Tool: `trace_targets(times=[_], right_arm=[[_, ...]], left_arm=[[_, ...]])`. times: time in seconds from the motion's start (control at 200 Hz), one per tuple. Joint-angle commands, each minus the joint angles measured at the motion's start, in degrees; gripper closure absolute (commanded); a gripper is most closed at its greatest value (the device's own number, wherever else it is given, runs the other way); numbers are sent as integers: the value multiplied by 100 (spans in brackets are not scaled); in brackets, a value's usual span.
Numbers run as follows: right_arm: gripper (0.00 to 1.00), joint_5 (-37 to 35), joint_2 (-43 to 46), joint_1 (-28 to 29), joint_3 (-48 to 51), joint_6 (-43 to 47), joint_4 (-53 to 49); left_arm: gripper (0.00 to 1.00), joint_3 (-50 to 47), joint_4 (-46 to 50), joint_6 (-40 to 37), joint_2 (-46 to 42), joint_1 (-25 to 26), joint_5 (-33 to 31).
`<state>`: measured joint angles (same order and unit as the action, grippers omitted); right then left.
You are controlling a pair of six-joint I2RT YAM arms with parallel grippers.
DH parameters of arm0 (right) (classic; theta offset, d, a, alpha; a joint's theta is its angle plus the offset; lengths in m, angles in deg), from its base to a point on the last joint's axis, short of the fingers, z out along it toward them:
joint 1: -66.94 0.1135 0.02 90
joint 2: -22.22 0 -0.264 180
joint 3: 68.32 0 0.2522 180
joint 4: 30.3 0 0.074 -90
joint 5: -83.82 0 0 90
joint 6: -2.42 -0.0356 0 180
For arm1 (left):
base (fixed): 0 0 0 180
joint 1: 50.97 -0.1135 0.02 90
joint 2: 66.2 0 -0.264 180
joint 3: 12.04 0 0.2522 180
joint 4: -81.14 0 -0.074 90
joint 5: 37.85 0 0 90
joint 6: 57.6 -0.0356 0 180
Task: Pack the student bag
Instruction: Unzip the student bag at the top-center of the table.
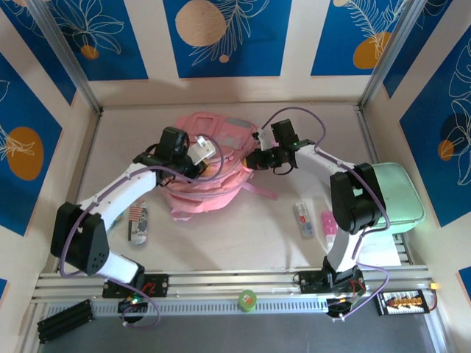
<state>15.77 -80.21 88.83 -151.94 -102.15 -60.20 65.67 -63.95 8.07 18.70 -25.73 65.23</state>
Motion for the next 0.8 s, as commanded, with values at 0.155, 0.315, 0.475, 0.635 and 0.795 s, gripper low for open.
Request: trace_targets(times=[0.155,0.315,0.475,0.635,0.795], right_arm=[[98,81,444,510,298,164,-441],[98,-64,537,981,396,15,-306],[98,-106,609,1400,646,-403,238],[98,-353,506,1790,720,-760,686],[98,-559,620,1839,965,-1136,1156]], left_arm=[[100,528,-291,856,448,-28,-120],[100,619,-559,1433,670,25,-51],[100,611,-885,1984,888,34,114],[100,569,-1176,2231,1068,102,412],[100,516,-1289,2310,1101,132,469]])
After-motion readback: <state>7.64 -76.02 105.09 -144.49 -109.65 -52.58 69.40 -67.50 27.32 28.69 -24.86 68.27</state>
